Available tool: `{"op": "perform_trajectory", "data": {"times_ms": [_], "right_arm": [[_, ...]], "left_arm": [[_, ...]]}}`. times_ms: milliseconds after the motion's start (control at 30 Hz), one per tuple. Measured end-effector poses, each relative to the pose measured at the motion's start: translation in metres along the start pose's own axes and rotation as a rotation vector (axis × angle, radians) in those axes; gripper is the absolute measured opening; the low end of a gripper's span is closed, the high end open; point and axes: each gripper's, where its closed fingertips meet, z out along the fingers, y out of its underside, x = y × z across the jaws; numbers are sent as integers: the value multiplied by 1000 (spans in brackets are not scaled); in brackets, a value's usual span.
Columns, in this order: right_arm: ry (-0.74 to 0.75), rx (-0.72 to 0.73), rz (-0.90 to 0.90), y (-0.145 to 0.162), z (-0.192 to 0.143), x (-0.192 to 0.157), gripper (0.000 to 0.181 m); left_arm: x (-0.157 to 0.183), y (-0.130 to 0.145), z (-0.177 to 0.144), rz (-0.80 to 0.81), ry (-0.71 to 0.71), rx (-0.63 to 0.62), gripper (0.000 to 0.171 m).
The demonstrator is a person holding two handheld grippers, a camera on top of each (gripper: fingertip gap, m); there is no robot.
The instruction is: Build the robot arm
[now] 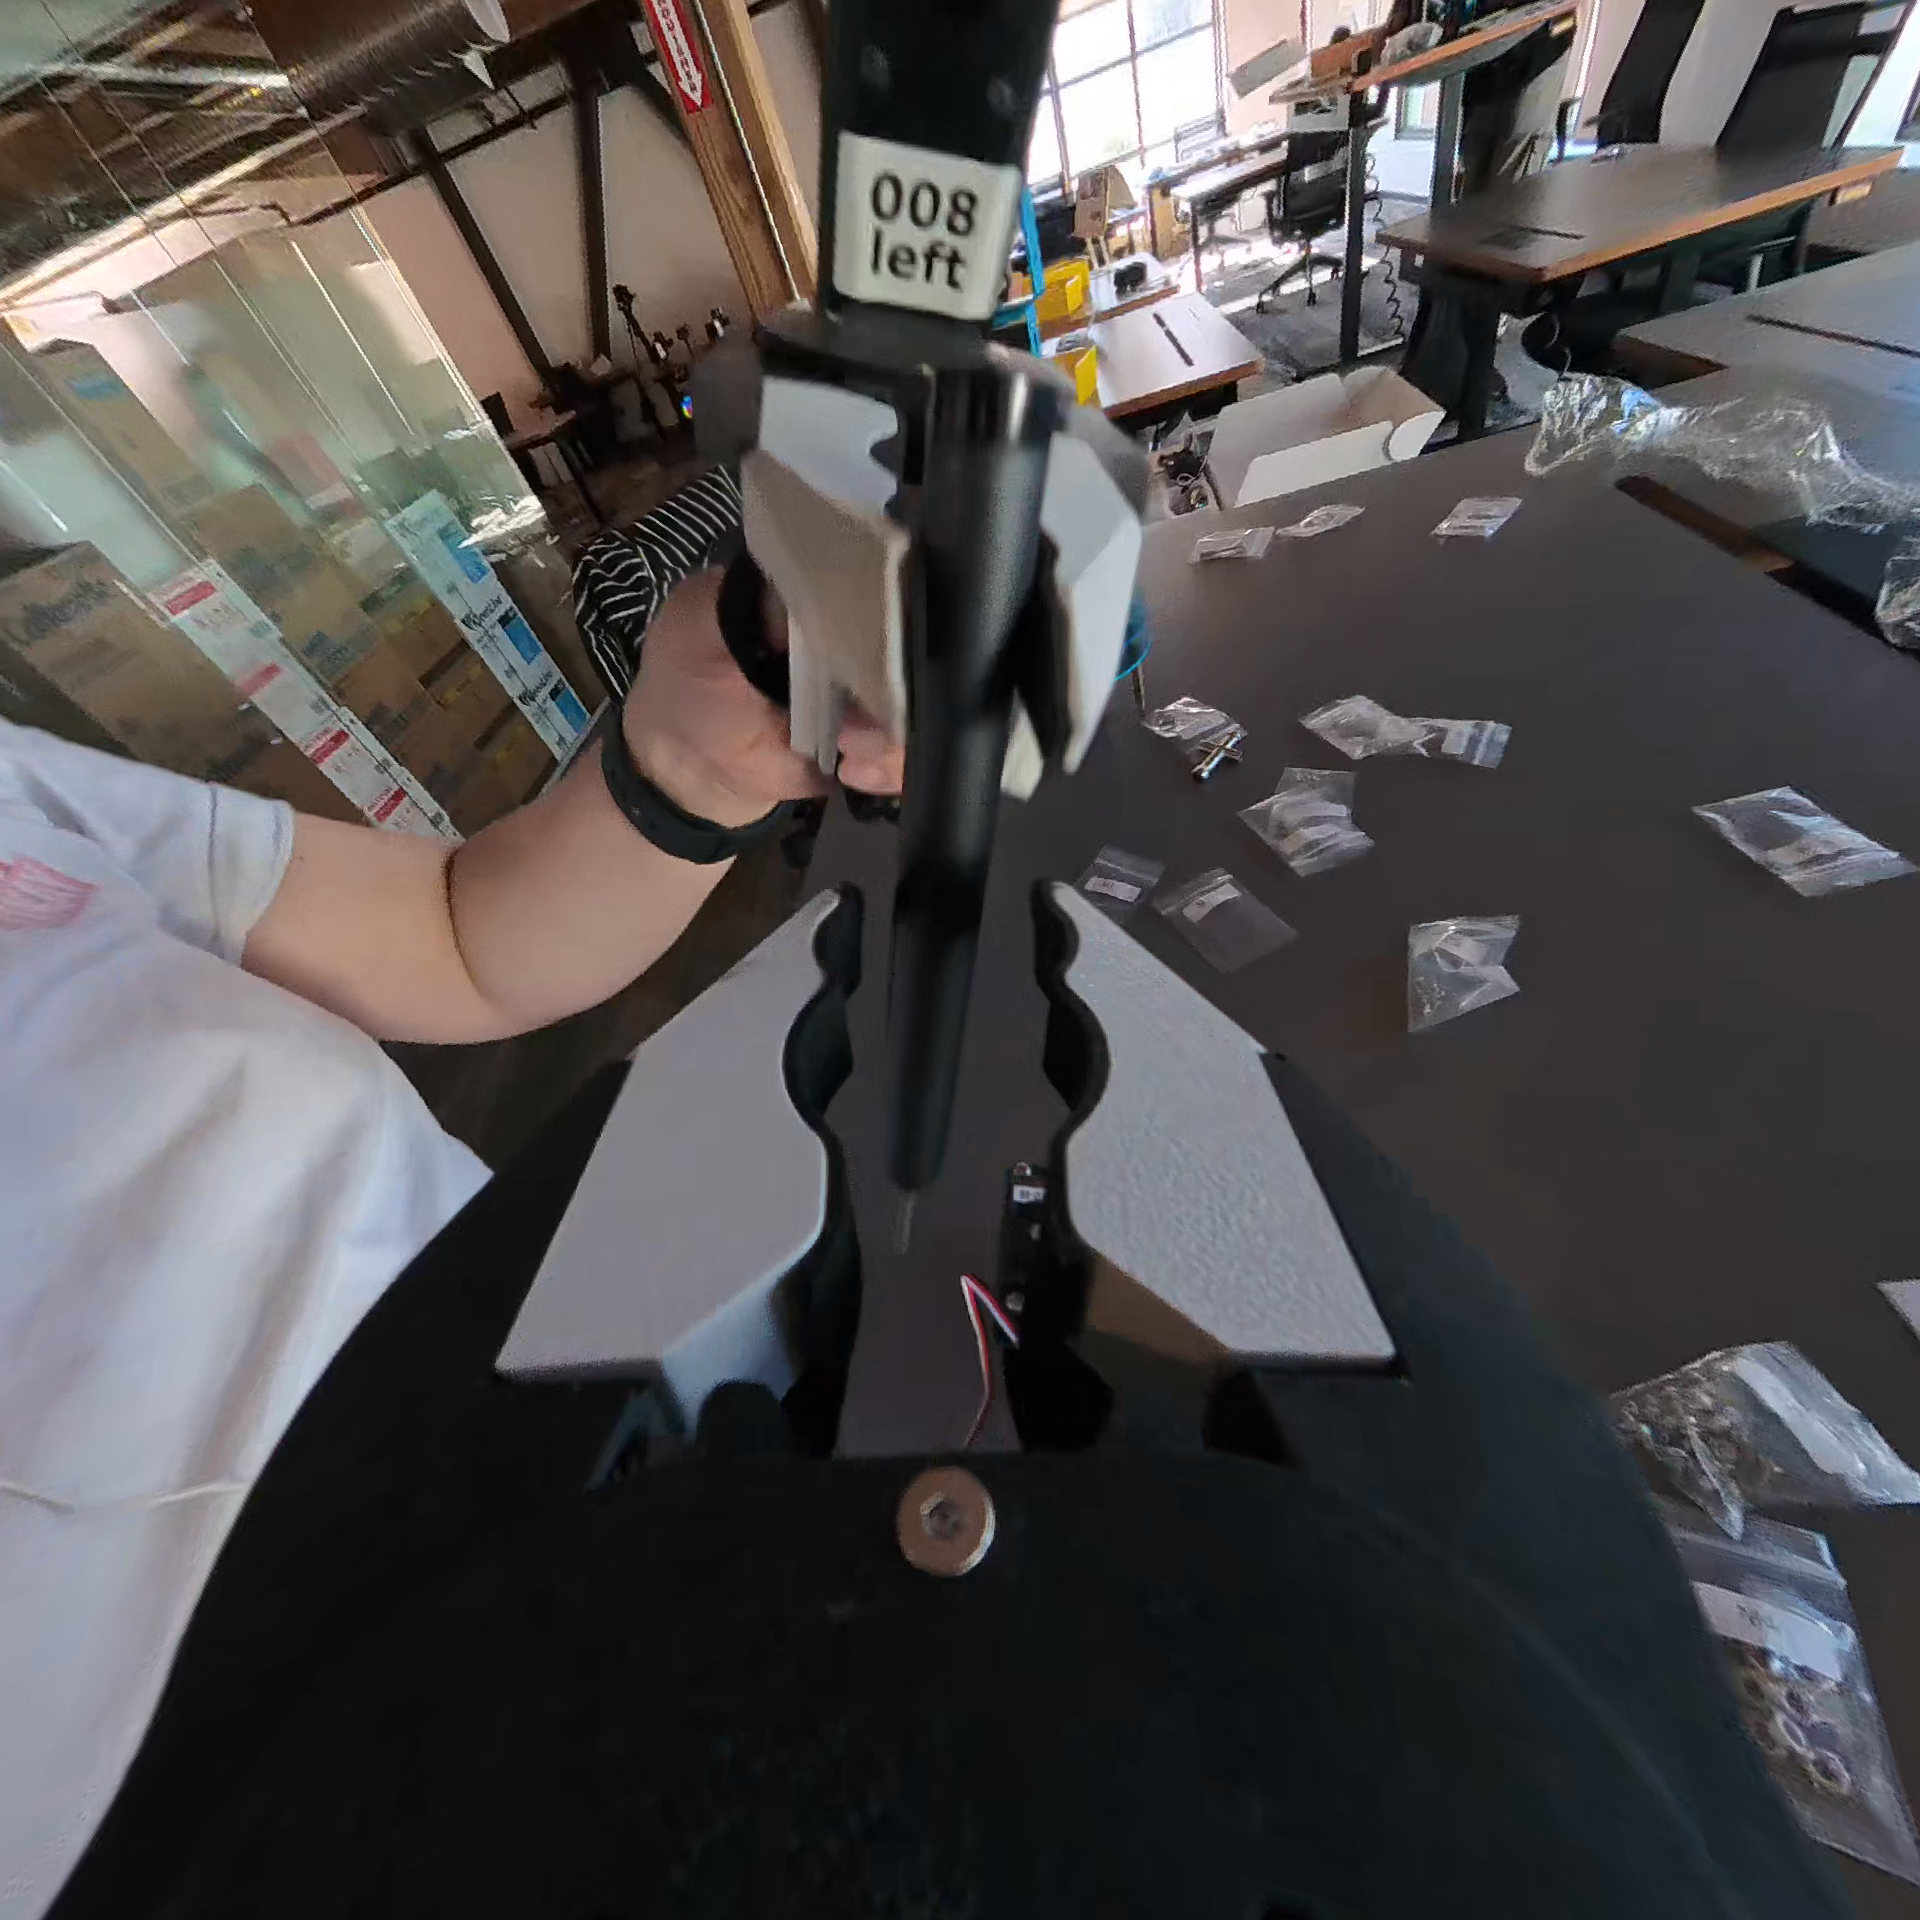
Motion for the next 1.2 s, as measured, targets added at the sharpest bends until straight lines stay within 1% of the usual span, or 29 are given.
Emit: {"op": "perform_trajectory", "data": {"times_ms": [67,100,167,233,267,300,333,367,433,500,867,1033,1200], "right_arm": [[-34,3,-2,6,-3,-1,34],[-59,30,11,7,-6,-1,33],[-86,121,34,4,-13,6,32],[-73,223,32,2,-22,23,25],[-71,239,38,6,-24,30,22],[-77,224,54,16,-22,35,22],[-104,197,72,26,-19,35,27],[-146,177,92,35,-17,31,32],[-227,168,125,45,-14,19,31],[-190,163,135,50,-11,23,31],[-166,102,129,62,-1,20,27],[-176,94,130,62,3,17,27],[-160,74,104,62,4,16,22]], "left_arm": [[-5,-6,-5,44,-49,15,17],[-7,-8,-6,58,-67,23,17],[-11,-7,-6,75,-73,28,17],[-16,-4,-5,72,-65,25,17],[-18,-2,-4,70,-58,28,17],[-20,0,-3,64,-49,29,17],[-22,3,-1,54,-43,26,17],[-23,6,0,54,-37,24,17],[-24,11,3,76,-26,19,17],[-25,16,6,85,-25,2,18],[-29,38,11,75,-13,-41,17],[-27,38,11,78,-5,-38,17],[-25,38,10,82,2,-39,17]]}}
